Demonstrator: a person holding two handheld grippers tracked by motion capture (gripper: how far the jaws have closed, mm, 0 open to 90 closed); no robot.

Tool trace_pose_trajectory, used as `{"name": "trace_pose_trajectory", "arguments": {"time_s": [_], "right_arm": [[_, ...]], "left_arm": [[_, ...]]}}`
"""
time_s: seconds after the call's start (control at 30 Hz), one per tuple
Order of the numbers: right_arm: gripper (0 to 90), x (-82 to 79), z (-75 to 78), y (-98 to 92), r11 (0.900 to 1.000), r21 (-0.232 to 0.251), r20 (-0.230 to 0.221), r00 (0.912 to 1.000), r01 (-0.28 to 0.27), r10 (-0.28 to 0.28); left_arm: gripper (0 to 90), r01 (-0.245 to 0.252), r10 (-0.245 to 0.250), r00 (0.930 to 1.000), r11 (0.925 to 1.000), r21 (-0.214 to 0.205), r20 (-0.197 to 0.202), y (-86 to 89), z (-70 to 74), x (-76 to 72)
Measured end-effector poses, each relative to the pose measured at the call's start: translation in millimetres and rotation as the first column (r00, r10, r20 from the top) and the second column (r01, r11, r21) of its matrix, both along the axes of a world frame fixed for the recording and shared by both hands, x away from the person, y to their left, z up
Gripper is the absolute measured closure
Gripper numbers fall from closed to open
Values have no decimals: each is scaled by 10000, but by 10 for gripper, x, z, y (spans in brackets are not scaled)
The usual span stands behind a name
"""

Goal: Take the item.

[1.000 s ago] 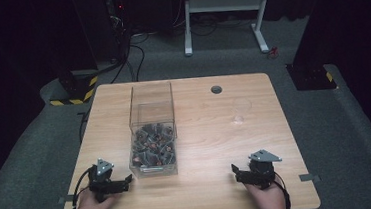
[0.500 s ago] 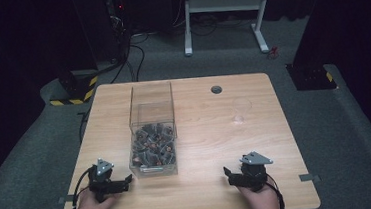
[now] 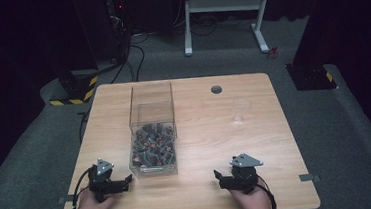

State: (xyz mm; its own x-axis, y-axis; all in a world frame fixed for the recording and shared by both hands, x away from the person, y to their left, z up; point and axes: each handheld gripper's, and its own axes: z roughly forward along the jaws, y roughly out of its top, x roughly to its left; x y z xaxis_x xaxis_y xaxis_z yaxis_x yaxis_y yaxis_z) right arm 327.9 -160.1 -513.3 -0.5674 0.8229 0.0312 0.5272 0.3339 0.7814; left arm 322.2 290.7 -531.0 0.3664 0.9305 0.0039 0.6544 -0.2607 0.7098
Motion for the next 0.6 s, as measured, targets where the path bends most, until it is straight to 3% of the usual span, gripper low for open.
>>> {"name": "trace_pose_trajectory", "arguments": {"time_s": [0.2,0.5,0.6], "right_arm": [[134,15,53,91,9992,-140,253,9990,-363,366],[137,115,202,56,9998,211,467,9989,33,-43],[136,138,261,49,9995,311,346,9994,74,-85]], "left_arm": [[6,28,-28,10000,10000,33,-17,6,3,0],[6,27,-27,10000,10000,40,-16,5,2,0],[6,27,-27,10000,10000,34,-17,5,2,0]]}}
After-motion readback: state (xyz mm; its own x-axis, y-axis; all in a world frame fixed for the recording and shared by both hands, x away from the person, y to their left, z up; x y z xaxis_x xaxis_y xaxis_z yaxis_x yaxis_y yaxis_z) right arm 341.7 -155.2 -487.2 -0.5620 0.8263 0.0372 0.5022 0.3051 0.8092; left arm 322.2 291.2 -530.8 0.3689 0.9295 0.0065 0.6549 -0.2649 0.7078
